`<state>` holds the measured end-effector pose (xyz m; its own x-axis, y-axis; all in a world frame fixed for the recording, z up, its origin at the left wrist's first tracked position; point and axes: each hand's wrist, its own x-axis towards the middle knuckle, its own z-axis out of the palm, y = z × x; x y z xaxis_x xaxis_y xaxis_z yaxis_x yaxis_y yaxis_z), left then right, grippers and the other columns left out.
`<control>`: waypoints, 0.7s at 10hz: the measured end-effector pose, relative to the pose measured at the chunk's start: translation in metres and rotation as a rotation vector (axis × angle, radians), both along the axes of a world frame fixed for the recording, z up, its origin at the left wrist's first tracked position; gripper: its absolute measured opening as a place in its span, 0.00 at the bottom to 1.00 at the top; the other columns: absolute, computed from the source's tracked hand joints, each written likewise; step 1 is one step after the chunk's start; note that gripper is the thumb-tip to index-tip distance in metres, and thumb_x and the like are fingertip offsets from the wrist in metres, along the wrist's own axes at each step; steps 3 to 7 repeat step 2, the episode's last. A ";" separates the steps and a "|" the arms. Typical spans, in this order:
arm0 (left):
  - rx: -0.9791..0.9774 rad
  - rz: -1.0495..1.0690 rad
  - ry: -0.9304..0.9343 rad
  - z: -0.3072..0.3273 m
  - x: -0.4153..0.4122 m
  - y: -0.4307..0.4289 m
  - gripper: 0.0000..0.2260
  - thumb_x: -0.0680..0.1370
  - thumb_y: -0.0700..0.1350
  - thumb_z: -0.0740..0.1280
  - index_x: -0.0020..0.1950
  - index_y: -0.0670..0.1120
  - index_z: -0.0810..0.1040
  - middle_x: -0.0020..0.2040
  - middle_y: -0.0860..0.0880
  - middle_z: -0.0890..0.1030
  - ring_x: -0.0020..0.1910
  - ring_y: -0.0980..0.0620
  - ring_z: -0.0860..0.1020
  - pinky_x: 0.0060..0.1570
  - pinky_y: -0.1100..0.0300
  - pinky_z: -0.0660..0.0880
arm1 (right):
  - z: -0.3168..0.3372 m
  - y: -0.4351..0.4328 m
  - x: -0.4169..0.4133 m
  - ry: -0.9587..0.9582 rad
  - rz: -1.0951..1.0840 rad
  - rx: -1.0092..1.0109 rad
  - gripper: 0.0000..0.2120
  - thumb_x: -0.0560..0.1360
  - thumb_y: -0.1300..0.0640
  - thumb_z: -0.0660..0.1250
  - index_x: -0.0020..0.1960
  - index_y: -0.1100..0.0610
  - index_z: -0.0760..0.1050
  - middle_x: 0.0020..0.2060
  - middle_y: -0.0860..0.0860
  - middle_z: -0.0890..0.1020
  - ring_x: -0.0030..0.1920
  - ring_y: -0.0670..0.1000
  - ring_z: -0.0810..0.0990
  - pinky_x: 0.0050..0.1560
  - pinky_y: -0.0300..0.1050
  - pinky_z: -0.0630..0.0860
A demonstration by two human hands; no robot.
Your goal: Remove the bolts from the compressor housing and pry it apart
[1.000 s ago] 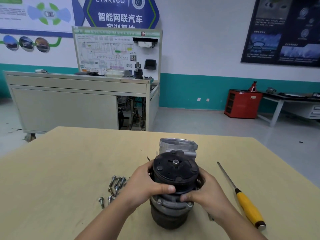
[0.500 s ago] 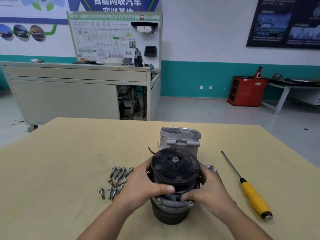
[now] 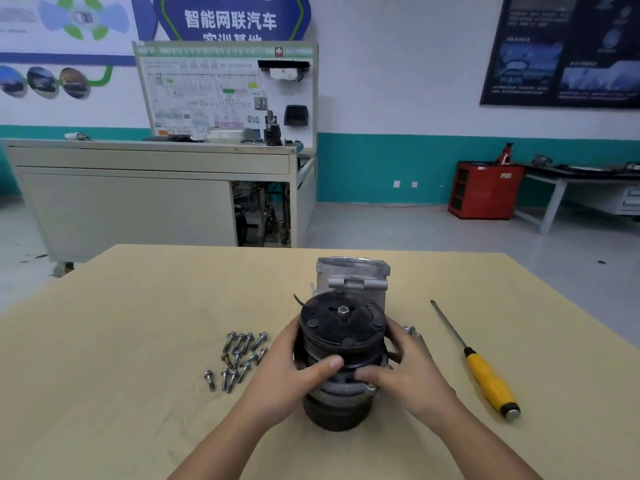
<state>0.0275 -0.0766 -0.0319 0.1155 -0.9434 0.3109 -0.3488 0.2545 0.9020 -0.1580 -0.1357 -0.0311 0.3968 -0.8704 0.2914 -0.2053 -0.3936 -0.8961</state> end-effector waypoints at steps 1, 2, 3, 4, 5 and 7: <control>0.017 0.087 -0.071 -0.008 0.004 0.021 0.29 0.67 0.61 0.71 0.65 0.67 0.63 0.64 0.73 0.68 0.62 0.78 0.65 0.59 0.78 0.63 | -0.001 0.013 -0.012 0.020 -0.056 0.020 0.35 0.63 0.57 0.80 0.63 0.39 0.68 0.59 0.31 0.74 0.62 0.33 0.70 0.61 0.34 0.67; 0.037 0.154 -0.102 -0.019 0.010 0.050 0.25 0.71 0.53 0.72 0.66 0.63 0.67 0.70 0.64 0.65 0.70 0.65 0.63 0.71 0.58 0.62 | 0.003 0.032 -0.033 0.033 -0.097 -0.016 0.31 0.64 0.57 0.78 0.61 0.41 0.71 0.59 0.33 0.74 0.61 0.31 0.70 0.58 0.30 0.68; 0.037 0.154 -0.102 -0.019 0.010 0.050 0.25 0.71 0.53 0.72 0.66 0.63 0.67 0.70 0.64 0.65 0.70 0.65 0.63 0.71 0.58 0.62 | 0.003 0.032 -0.033 0.033 -0.097 -0.016 0.31 0.64 0.57 0.78 0.61 0.41 0.71 0.59 0.33 0.74 0.61 0.31 0.70 0.58 0.30 0.68; 0.037 0.154 -0.102 -0.019 0.010 0.050 0.25 0.71 0.53 0.72 0.66 0.63 0.67 0.70 0.64 0.65 0.70 0.65 0.63 0.71 0.58 0.62 | 0.003 0.032 -0.033 0.033 -0.097 -0.016 0.31 0.64 0.57 0.78 0.61 0.41 0.71 0.59 0.33 0.74 0.61 0.31 0.70 0.58 0.30 0.68; 0.037 0.154 -0.102 -0.019 0.010 0.050 0.25 0.71 0.53 0.72 0.66 0.63 0.67 0.70 0.64 0.65 0.70 0.65 0.63 0.71 0.58 0.62 | 0.003 0.032 -0.033 0.033 -0.097 -0.016 0.31 0.64 0.57 0.78 0.61 0.41 0.71 0.59 0.33 0.74 0.61 0.31 0.70 0.58 0.30 0.68; 0.037 0.154 -0.102 -0.019 0.010 0.050 0.25 0.71 0.53 0.72 0.66 0.63 0.67 0.70 0.64 0.65 0.70 0.65 0.63 0.71 0.58 0.62 | 0.003 0.032 -0.033 0.033 -0.097 -0.016 0.31 0.64 0.57 0.78 0.61 0.41 0.71 0.59 0.33 0.74 0.61 0.31 0.70 0.58 0.30 0.68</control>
